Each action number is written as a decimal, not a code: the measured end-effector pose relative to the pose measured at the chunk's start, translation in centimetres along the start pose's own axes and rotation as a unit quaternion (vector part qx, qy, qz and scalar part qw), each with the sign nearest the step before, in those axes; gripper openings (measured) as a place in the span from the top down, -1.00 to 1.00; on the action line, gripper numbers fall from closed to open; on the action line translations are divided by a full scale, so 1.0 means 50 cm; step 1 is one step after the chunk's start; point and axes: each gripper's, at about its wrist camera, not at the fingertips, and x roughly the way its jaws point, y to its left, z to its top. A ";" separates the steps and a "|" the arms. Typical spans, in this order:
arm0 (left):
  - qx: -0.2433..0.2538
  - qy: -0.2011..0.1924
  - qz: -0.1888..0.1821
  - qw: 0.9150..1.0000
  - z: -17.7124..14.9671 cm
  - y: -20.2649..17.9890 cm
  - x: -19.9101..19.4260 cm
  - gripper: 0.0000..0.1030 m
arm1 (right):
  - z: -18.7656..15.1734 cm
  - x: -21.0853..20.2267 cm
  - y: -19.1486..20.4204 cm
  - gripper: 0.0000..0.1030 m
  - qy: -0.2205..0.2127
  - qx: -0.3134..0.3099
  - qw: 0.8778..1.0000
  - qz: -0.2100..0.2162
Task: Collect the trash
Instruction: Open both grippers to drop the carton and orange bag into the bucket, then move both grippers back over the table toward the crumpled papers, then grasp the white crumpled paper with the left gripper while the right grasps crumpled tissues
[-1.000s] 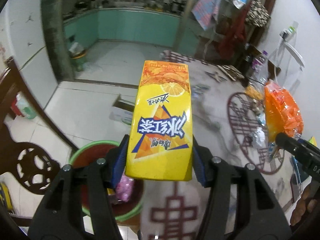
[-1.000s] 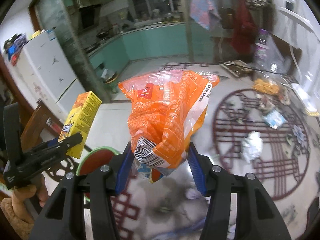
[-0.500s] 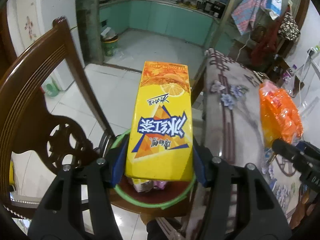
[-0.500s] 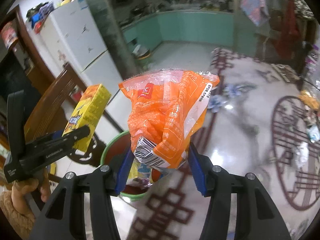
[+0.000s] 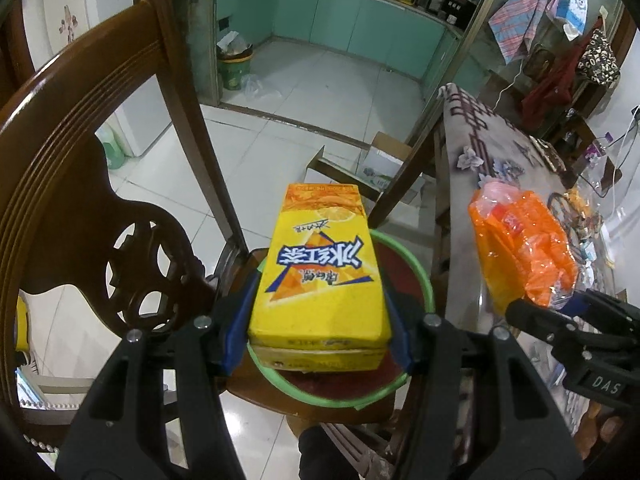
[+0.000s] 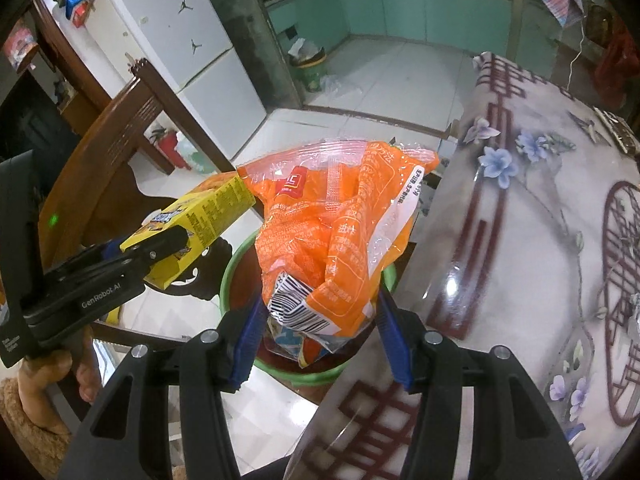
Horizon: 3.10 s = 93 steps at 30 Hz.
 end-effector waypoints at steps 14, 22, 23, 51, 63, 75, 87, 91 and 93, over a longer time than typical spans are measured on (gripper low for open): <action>-0.008 -0.004 -0.007 1.000 0.008 -0.007 -0.001 -0.53 | -0.005 -0.034 0.000 -0.59 -0.019 -0.010 0.999 -0.024; 0.021 -0.008 -0.024 0.999 0.002 -0.099 -0.011 -0.53 | -0.030 -0.109 -0.104 -0.59 -0.048 0.044 0.997 -0.041; 0.024 -0.007 -0.025 0.999 0.000 -0.110 -0.010 -0.53 | -0.035 -0.118 -0.118 -0.59 -0.052 0.051 0.996 -0.044; 0.181 0.052 -0.112 0.976 -0.169 -0.847 0.048 -0.61 | -0.067 -0.276 -0.997 -0.68 -0.083 0.190 0.962 -0.177; 0.191 0.091 -0.113 0.971 -0.121 -1.023 0.199 -0.62 | 0.032 -0.102 -1.145 -0.08 -0.025 0.194 0.973 -0.124; 0.233 0.140 -0.128 0.954 -0.147 -1.101 0.313 0.11 | -0.102 -0.295 -1.100 0.03 -0.115 0.193 0.968 -0.108; 0.218 0.024 -0.125 0.968 -0.093 -1.024 0.106 0.12 | -0.124 -0.393 -0.910 -0.03 -0.169 0.167 0.962 -0.132; 0.212 -0.007 -0.129 0.969 -0.092 -0.987 0.036 0.12 | -0.132 -0.423 -0.856 -0.05 -0.182 0.154 0.961 -0.139; 0.206 -0.017 -0.134 0.969 -0.096 -0.968 0.012 0.12 | -0.142 -0.437 -0.830 -0.05 -0.185 0.151 0.961 -0.143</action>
